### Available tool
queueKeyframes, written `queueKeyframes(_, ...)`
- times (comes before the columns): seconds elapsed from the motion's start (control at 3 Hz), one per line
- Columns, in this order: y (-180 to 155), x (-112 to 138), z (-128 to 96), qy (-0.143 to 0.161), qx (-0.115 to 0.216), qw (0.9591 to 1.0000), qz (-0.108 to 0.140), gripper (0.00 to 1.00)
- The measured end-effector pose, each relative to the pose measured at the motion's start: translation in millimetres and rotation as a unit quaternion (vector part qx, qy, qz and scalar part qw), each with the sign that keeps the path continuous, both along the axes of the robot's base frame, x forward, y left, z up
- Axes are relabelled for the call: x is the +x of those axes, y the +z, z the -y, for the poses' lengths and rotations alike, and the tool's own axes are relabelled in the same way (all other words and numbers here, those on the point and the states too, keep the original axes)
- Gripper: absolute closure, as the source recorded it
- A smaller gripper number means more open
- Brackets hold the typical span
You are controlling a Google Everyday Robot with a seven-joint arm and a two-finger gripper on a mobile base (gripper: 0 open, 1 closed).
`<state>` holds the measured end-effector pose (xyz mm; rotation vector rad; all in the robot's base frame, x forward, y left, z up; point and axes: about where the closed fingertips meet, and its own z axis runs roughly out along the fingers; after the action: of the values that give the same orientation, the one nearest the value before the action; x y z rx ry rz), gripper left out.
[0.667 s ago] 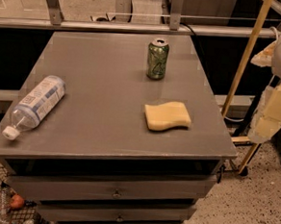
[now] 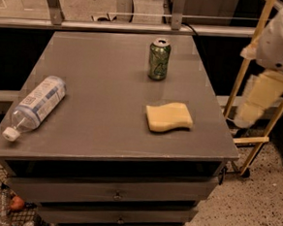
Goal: Move green can near blue plastic bottle
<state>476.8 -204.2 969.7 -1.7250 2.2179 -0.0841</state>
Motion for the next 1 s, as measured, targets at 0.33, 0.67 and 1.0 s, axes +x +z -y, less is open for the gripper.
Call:
queueKeyframes(0.33, -8, 66, -30, 0.008, 0.039, 0.9992, 0.006, 0.0)
queueKeyframes(0.67, -15, 122, -65, -0.004, 0.093, 0.9954, 0.023, 0.0)
queueKeyframes(1.0, -24, 162, -92, -0.033, 0.15, 0.9874, 0.039, 0.0)
